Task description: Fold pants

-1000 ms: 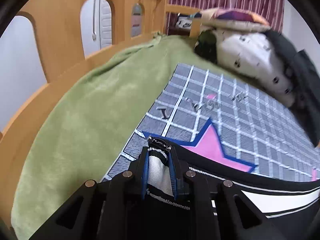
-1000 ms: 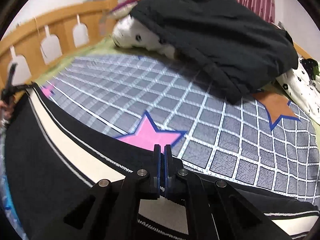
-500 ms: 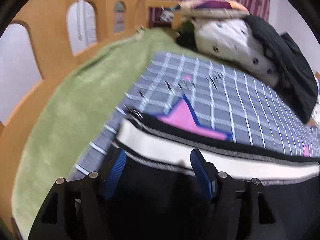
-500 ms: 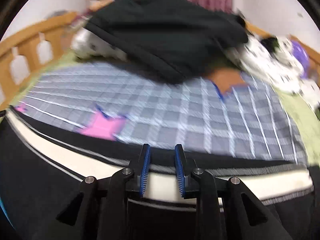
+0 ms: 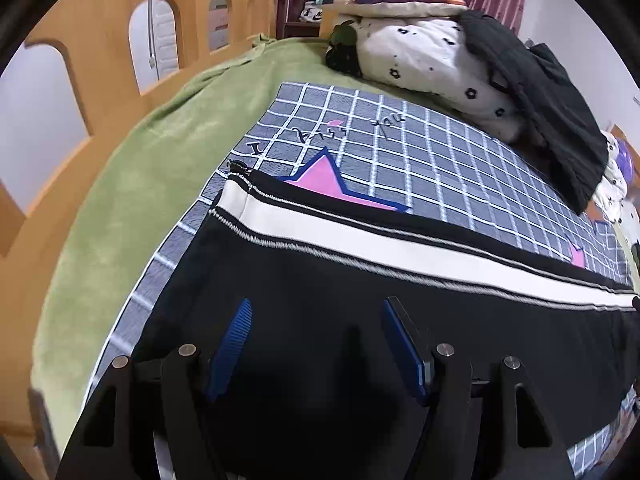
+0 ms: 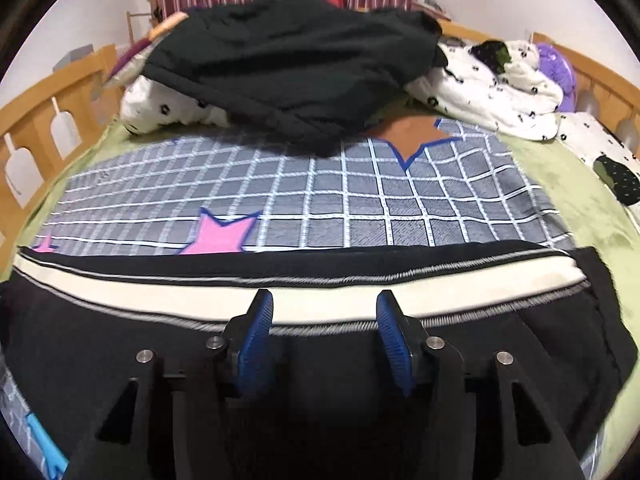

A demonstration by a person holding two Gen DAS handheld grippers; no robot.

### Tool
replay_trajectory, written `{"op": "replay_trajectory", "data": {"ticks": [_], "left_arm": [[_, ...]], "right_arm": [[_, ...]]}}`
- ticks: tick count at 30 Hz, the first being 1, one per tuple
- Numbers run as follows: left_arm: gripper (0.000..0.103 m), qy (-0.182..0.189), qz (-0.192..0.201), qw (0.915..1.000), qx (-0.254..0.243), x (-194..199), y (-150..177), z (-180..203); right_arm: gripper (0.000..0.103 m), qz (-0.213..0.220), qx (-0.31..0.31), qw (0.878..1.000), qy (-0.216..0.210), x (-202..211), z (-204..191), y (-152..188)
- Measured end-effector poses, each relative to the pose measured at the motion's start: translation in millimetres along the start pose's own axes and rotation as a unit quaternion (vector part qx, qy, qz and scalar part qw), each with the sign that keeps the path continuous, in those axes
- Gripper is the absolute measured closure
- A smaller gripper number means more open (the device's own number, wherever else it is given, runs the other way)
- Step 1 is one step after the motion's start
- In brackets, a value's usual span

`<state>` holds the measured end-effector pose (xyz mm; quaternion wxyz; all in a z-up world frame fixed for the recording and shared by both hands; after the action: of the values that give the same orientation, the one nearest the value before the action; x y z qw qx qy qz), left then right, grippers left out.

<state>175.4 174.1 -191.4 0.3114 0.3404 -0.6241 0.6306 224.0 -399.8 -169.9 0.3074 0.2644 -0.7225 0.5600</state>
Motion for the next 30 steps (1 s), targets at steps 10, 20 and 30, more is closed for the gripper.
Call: {"op": "replay_trajectory", "data": {"ticks": [10,20,30], "left_arm": [[0.039,0.056,0.046,0.9974,-0.002,103.0,-5.5,49.2],[0.038,0.072,0.097,0.9904,-0.067,206.5,-19.6,115.2],[0.037,0.108,0.089,0.9898,-0.028,206.3,6.0,121.4]], "right_arm": [[0.05,0.015,-0.021,0.999,-0.024,100.6,-26.5,16.7],[0.046,0.044,-0.009,0.997,-0.064,193.3,-93.8,13.4],[0.035,0.048,0.02,0.992,-0.114,193.9,-131.7,35.1]]}}
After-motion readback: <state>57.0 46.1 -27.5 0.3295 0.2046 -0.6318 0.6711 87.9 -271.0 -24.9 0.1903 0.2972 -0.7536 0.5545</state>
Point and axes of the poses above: each gripper's, at about its wrist camera, not at the fingertips, and x roughly against the way its jaws point, z to its right, y to its underside, the point moved 7 cm from there along -x, roughly the way its jaws point, and after that the axes turned 11 degrees about -x, right-handed, at the moved point
